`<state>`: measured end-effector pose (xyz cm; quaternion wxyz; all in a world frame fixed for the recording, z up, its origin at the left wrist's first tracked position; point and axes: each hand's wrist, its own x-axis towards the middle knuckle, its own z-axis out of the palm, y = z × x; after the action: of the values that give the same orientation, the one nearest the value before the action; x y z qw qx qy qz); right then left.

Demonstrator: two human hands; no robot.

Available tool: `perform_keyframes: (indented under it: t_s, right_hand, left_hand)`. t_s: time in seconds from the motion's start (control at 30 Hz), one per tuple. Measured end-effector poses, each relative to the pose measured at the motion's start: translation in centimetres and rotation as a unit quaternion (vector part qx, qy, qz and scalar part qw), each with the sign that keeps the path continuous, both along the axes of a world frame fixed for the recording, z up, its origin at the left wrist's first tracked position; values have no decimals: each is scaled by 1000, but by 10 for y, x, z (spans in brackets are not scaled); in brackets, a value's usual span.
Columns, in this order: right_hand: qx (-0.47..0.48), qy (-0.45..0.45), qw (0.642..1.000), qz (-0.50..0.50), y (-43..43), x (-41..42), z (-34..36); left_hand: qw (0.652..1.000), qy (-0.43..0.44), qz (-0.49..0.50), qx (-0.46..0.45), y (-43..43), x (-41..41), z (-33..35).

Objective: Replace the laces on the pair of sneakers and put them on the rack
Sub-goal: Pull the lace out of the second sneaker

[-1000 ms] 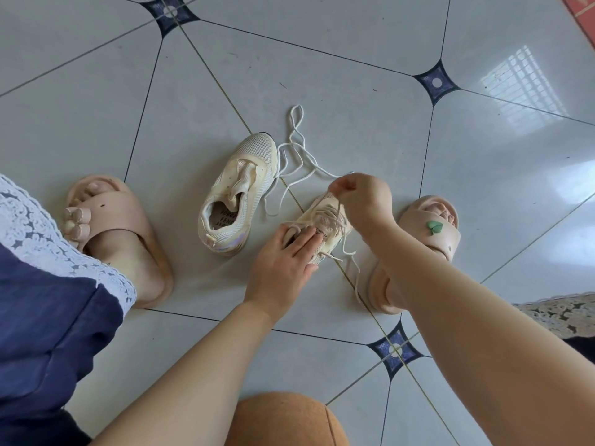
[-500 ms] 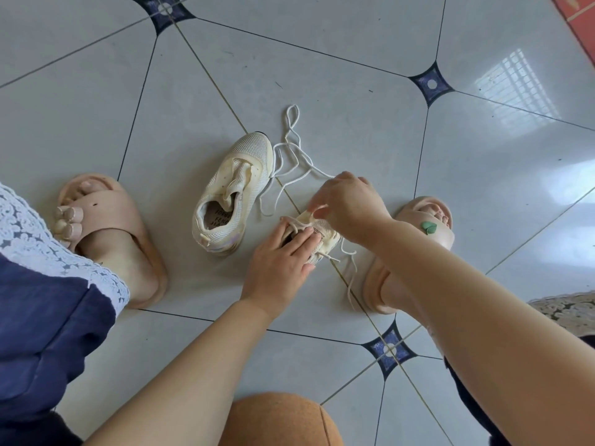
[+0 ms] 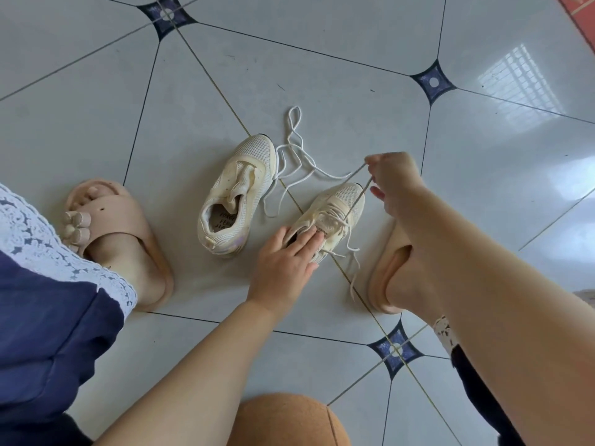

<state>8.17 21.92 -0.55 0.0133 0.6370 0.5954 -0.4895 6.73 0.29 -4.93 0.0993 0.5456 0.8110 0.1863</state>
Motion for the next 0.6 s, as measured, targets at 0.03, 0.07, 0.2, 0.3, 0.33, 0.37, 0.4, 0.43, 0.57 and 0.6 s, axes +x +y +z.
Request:
perform_keyframes:
  t_s: [0.03, 0.07, 0.2, 0.3, 0.33, 0.37, 0.4, 0.43, 0.57, 0.6]
  right_hand:
    - [53, -54, 992, 102, -6, 4, -3]
    - [123, -92, 967, 201, -15, 9, -7]
    - [183, -23, 886, 425, -41, 11, -14]
    - [239, -54, 791, 560, -47, 8, -16]
    - [272, -73, 755, 592, -45, 8, -16]
    - [299, -81, 727, 613, -44, 6, -15]
    - [317, -78, 719, 614, -43, 4, -14]
    - [323, -73, 732, 596, -41, 2, -12]
    - [271, -44, 878, 392, -34, -4, -9]
    - [253, -35, 904, 343, -38, -5, -7]
  left_hand:
    - [1000, -7, -2, -5, -1, 0, -1]
    - [1000, -11, -3, -12, -2, 0, -1]
    - [999, -23, -9, -39, 0, -2, -4]
    - [999, -19, -9, -48, 0, 0, -5]
    - [999, -13, -13, -45, 0, 0, -6]
    - [999, -13, -16, -41, 0, 0, -6]
    - [999, -16, -16, -37, 0, 0, -5]
    - [999, -17, -13, -31, 0, 0, -5]
    - [1000, -17, -11, -22, -1, 1, -6]
    - [1000, -19, -9, -20, -1, 0, -6]
